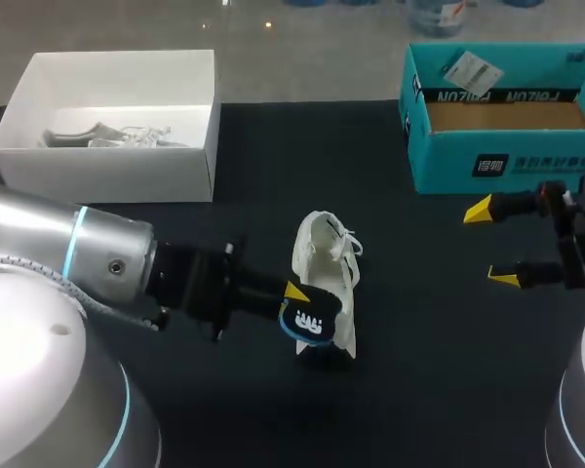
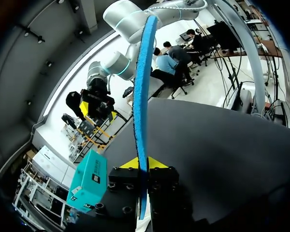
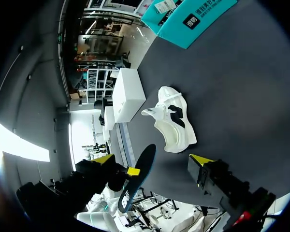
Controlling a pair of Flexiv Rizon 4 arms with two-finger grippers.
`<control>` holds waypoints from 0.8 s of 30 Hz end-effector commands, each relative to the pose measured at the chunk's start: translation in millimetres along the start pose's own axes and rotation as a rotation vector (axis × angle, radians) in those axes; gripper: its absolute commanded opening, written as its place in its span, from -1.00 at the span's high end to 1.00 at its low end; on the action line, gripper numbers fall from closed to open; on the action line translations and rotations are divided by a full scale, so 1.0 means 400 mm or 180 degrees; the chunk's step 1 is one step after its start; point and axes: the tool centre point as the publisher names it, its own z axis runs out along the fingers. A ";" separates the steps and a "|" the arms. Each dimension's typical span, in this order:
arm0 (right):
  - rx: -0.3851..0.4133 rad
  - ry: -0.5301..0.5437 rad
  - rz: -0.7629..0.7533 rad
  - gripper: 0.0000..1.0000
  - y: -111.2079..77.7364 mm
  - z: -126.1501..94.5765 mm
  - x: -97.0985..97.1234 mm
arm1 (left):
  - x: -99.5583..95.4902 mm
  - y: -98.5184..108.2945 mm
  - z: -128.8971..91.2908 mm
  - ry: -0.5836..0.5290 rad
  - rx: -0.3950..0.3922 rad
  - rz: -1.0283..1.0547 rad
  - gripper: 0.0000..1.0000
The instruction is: Take the shoe out of the shoebox, open the shoe tongue, remove and reinsert the insole, then place the shoe into the shoebox
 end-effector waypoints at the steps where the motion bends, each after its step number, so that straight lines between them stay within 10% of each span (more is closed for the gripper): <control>1: -0.0035 -0.0005 0.0004 -1.00 -0.019 -0.013 -0.004 | -0.016 0.041 0.059 -0.0006 0.0057 -0.0014 1.00; 24: -0.0035 -0.0005 0.0004 -1.00 -0.019 -0.013 -0.004 | -0.018 0.125 0.086 -0.0131 0.0176 -0.0059 1.00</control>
